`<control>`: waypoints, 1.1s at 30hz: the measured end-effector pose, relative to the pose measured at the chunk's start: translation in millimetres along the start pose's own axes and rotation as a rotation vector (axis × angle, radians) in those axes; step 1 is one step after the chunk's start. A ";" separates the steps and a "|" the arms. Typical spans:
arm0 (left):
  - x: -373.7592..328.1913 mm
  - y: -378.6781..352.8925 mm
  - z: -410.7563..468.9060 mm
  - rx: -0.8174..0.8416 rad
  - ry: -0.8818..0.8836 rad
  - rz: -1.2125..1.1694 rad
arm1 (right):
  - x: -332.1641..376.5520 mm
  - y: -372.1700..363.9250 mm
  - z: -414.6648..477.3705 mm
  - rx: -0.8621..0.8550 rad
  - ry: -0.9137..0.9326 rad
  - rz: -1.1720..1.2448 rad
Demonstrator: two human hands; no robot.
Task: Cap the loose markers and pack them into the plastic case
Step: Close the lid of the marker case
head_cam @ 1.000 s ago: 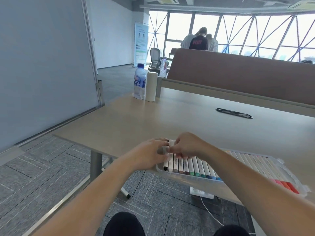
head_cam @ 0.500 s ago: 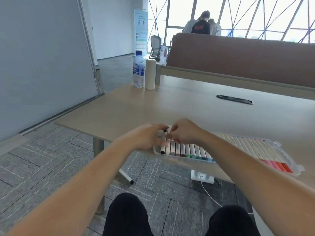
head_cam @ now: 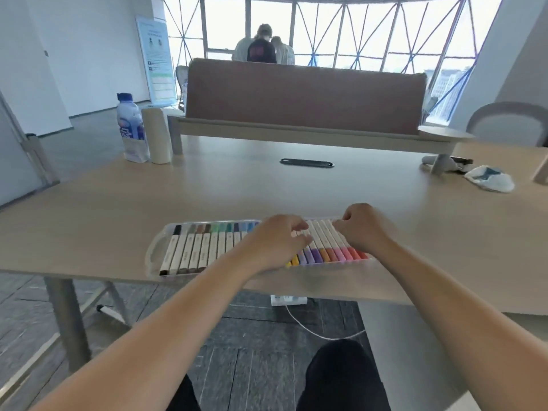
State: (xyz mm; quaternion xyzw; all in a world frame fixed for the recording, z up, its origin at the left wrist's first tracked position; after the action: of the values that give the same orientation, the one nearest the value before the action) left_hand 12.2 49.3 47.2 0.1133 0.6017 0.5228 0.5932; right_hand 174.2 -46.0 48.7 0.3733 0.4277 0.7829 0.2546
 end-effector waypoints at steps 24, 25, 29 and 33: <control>-44.4 52.5 22.5 -0.156 0.068 -0.324 | 34.3 82.3 8.8 0.049 -0.241 1.126; -47.2 65.5 21.4 -0.182 0.067 -0.356 | 50.1 86.2 6.0 0.075 -0.202 1.141; -36.8 120.6 16.7 -0.284 0.130 -0.476 | 112.0 92.6 -7.6 0.151 -0.036 1.152; -0.3 165.9 3.3 -0.377 0.231 -0.359 | 170.3 75.7 -18.6 0.214 0.103 1.066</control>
State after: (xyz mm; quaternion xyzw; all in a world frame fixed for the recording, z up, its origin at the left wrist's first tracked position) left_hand -65.2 121.6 174.9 -0.1679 0.5679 0.5214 0.6144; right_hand 52.5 29.2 169.6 0.5233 0.2685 0.7729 -0.2381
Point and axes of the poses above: each hand's wrist, its own z-axis towards the middle knuckle, its own y-axis out of the back of the hand, x = y × z, the point moved 9 cm from there along z, towards the middle knuckle, and after that the axes turned 11 degrees about -x, right-handed, at the moved point
